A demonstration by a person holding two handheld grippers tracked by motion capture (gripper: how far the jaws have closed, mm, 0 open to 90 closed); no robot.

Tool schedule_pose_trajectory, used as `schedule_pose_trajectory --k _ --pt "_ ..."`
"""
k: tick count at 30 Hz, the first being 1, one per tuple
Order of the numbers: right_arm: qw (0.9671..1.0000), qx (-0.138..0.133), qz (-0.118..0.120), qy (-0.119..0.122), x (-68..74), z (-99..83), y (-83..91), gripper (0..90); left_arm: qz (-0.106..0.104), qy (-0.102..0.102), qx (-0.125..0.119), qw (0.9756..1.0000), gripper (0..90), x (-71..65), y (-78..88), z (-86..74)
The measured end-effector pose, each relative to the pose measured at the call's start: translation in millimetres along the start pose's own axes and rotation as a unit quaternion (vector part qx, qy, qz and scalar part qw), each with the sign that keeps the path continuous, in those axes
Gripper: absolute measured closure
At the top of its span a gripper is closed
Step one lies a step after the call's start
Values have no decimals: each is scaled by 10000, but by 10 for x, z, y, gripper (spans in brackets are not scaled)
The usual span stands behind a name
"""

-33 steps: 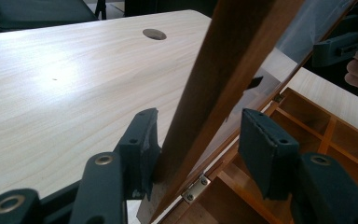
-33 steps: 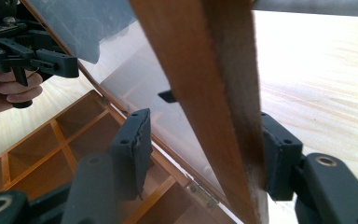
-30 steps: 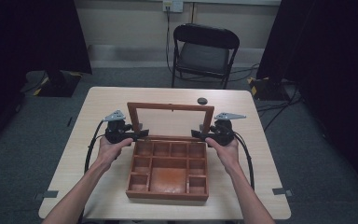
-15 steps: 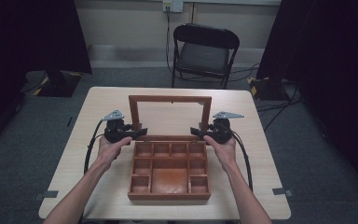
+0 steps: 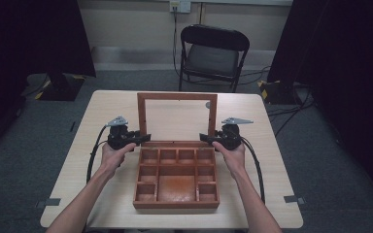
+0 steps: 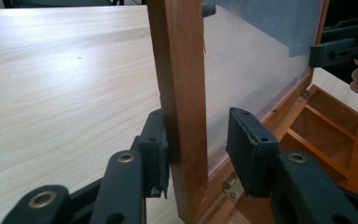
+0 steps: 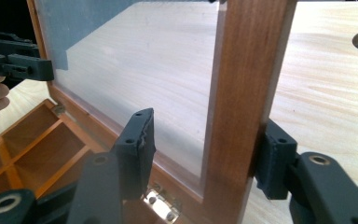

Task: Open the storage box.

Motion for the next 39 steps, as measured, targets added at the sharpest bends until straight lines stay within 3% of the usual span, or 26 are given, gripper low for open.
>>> schedule_pose_trajectory --k 12,26,31,36,39 --pt "9998 55 -70 -155 -36 -42 -87 431 13 176 34 9998 553 54 -62 -19" --pt "9985 325 -179 -399 -96 -147 -202 315 171 389 346 9985 489 181 -86 -77" --pt "9980 358 -146 -507 -110 -163 -218 307 97 580 321 9978 486 209 -93 -103" --pt "9981 364 -187 -464 -102 -166 -214 299 29 676 347 9971 481 236 -101 -110" --pt "9975 440 -327 -439 -104 -170 -211 265 212 537 432 9974 471 239 -112 -114"
Point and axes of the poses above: each handheld gripper's, and its own axes: y roughly backward along the jaws, z roughly out of its top, x roughly to its left, the point moved 2 cm from there along -y, roughly forward along the jaws, and after that the axes turned 10 degrees about y, right-handed, at the moved point
